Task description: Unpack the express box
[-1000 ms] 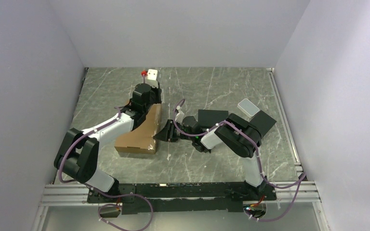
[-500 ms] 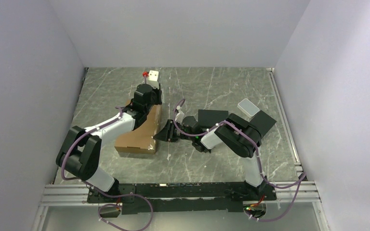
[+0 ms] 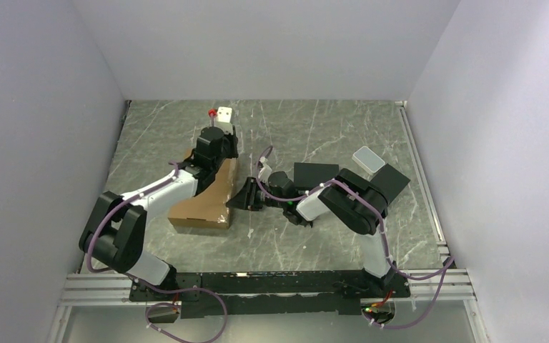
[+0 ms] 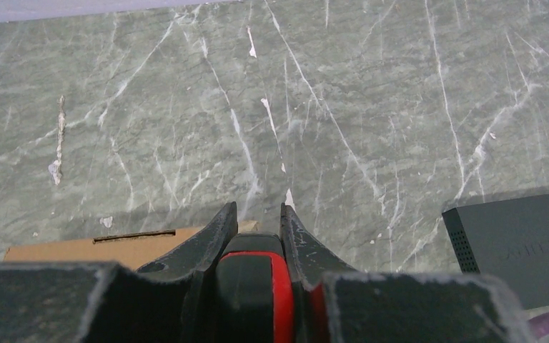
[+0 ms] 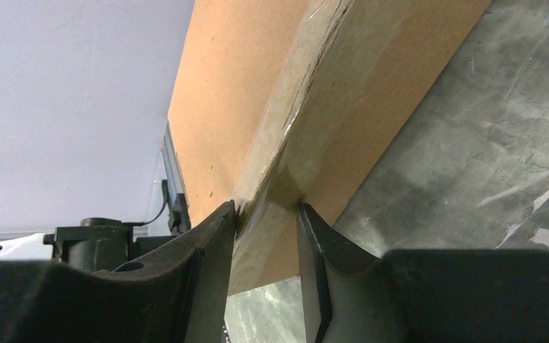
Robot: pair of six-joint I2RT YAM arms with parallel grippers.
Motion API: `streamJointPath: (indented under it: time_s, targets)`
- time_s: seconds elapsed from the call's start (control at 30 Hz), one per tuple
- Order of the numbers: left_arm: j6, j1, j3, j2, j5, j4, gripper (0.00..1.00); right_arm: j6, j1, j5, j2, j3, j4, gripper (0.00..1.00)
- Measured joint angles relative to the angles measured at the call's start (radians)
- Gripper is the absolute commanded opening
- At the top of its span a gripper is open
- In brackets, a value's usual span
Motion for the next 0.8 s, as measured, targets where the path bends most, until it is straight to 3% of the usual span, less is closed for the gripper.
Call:
streamJointPath:
  time_s: [0.17, 0.23, 0.4, 0.53, 0.67, 0.8]
  targets:
    - [-0.009, 0.0, -0.008, -0.009, 0.0, -0.006, 0.0, -0.087, 0.001, 0.034, -0.03, 0.002, -0.07, 0.81]
    - [-0.016, 0.0, -0.008, -0.01, -0.003, -0.011, 0.0, -0.147, 0.001, 0.057, -0.061, -0.011, -0.095, 0.88]
    - [-0.028, 0.0, -0.008, -0.01, -0.008, -0.017, 0.0, -0.418, 0.023, 0.111, -0.244, -0.129, -0.09, 0.91]
    - [-0.032, 0.0, -0.008, -0.01, -0.009, -0.018, 0.0, -0.764, 0.126, 0.108, -0.344, -0.243, 0.036, 0.91]
    - [-0.038, 0.0, -0.008, -0.01, -0.011, -0.019, 0.0, -1.103, 0.22, 0.067, -0.32, -0.264, 0.087, 0.89]
    - [-0.047, 0.0, -0.008, -0.013, -0.016, -0.026, 0.0, -1.325, 0.243, 0.043, -0.247, -0.235, 0.124, 0.82]
